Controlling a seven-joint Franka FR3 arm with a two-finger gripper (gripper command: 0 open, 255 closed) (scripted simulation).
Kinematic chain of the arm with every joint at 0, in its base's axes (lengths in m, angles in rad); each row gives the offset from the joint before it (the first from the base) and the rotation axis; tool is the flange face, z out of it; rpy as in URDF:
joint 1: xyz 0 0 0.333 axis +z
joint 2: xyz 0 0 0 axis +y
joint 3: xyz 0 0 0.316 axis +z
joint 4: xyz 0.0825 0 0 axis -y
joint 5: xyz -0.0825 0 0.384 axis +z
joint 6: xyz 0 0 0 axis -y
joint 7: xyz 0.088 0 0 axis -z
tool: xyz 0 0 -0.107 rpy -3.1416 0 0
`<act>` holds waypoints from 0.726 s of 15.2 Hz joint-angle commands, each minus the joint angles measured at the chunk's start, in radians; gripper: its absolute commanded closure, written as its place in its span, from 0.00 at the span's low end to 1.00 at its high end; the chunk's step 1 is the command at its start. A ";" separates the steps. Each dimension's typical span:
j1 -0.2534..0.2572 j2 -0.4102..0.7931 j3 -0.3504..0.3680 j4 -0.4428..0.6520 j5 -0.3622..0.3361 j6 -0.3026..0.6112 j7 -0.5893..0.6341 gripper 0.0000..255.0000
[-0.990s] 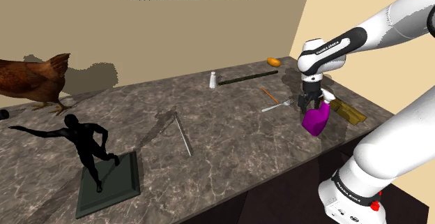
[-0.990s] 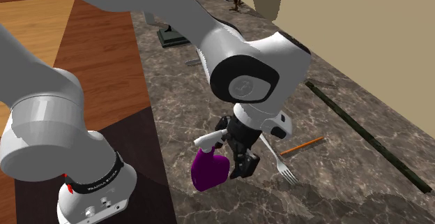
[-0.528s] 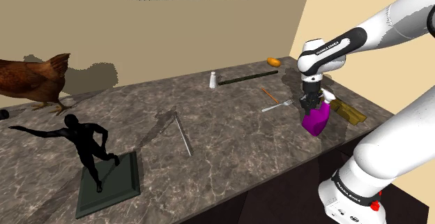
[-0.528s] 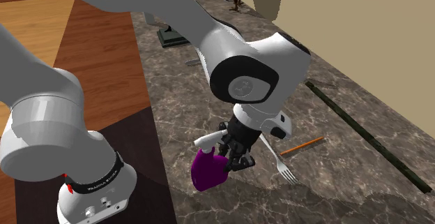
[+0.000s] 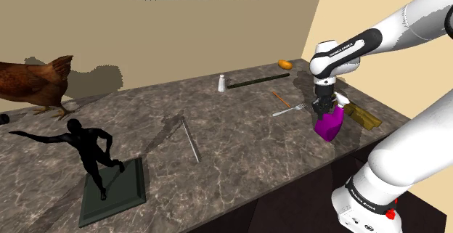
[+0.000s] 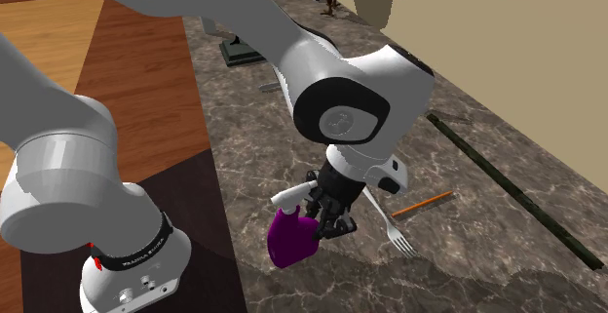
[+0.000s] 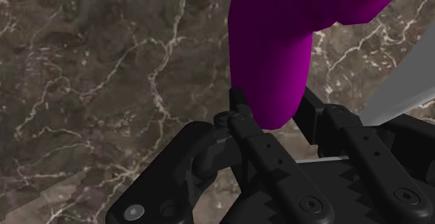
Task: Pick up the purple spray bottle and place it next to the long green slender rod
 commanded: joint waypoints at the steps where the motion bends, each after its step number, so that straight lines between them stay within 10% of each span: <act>1: -0.001 -0.011 0.001 0.004 -0.002 -0.015 0.001 1.00; 11: -0.001 -0.108 0.015 0.061 -0.012 -0.169 0.003 1.00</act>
